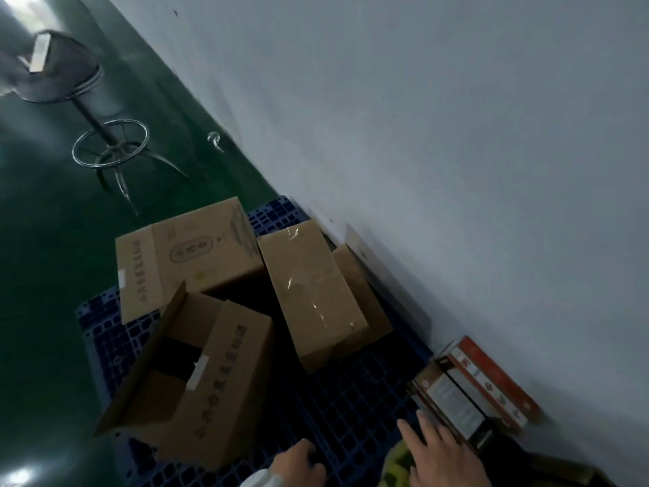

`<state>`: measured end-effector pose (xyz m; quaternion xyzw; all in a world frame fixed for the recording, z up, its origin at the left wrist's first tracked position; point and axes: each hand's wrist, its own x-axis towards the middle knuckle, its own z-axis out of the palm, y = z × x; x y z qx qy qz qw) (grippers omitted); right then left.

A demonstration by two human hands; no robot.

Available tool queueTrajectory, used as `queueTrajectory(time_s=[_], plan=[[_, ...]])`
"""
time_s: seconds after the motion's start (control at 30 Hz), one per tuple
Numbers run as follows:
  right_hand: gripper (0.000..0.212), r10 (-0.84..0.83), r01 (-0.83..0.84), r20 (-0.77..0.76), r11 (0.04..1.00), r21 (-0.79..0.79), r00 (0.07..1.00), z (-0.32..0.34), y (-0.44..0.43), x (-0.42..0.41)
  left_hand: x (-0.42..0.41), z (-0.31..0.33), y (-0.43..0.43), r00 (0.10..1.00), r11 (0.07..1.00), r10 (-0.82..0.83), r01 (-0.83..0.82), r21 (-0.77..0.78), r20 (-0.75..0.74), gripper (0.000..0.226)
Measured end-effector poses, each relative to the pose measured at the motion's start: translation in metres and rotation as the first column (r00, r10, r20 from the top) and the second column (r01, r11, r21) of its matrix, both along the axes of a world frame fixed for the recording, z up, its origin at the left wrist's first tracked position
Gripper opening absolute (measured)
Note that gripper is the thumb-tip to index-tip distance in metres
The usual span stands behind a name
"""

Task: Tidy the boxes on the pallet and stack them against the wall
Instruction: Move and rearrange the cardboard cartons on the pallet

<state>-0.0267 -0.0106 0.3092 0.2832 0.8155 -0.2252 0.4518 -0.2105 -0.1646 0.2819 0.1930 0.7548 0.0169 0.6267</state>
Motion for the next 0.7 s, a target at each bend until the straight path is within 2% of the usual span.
queueTrajectory(time_s=[0.07, 0.13, 0.2, 0.27, 0.33, 0.43, 0.53, 0.63, 0.7], plan=[[0.064, 0.015, -0.015, 0.006, 1.000, 0.004, 1.000, -0.022, 0.034, -0.027, -0.026, -0.007, 0.030, 0.998, 1.000, 0.025, -0.025, 0.003, -0.051, 0.010], [0.066, 0.005, -0.005, 0.012, 1.000, 0.004, 1.000, -0.048, 0.067, -0.056, -0.043, -0.021, 0.058, 0.999, 1.000, 0.024, -0.024, 0.001, -0.045, 0.027], [0.066, 0.022, -0.023, 0.015, 0.998, 0.058, 1.000, -0.054, 0.083, -0.084, -0.056, -0.022, 0.079, 0.990, 1.000, -0.006, 0.006, 0.000, -0.139, 0.043], [0.067, 0.047, -0.048, 0.013, 0.992, 0.118, 0.999, -0.079, 0.105, -0.112, -0.066, -0.047, 0.110, 0.972, 0.999, -0.034, 0.031, -0.015, -0.234, 0.051], [0.069, 0.077, -0.071, -0.022, 0.980, 0.185, 0.997, -0.094, 0.119, -0.138, -0.074, -0.052, 0.133, 0.960, 0.999, -0.012, 0.023, 0.033, -0.279, 0.056], [0.070, 0.113, -0.105, -0.026, 0.972, 0.209, 0.993, -0.113, 0.132, -0.167, -0.089, -0.062, 0.159, 0.951, 0.996, 0.018, 0.011, 0.093, -0.308, 0.048], [0.069, 0.090, -0.092, 0.016, 0.978, 0.189, 0.996, -0.136, 0.146, -0.195, -0.114, -0.084, 0.173, 0.942, 0.996, -0.018, 0.047, 0.079, -0.334, 0.038], [0.070, 0.015, -0.014, -0.003, 0.979, 0.205, 1.000, -0.160, 0.153, -0.217, -0.137, -0.116, 0.185, 0.903, 0.998, 0.046, -0.021, 0.064, -0.426, 0.041], [0.077, -0.067, 0.083, -0.080, 0.973, 0.218, 0.995, -0.168, 0.163, -0.226, -0.150, -0.132, 0.194, 0.868, 0.987, 0.149, -0.158, 0.021, -0.474, 0.060]])
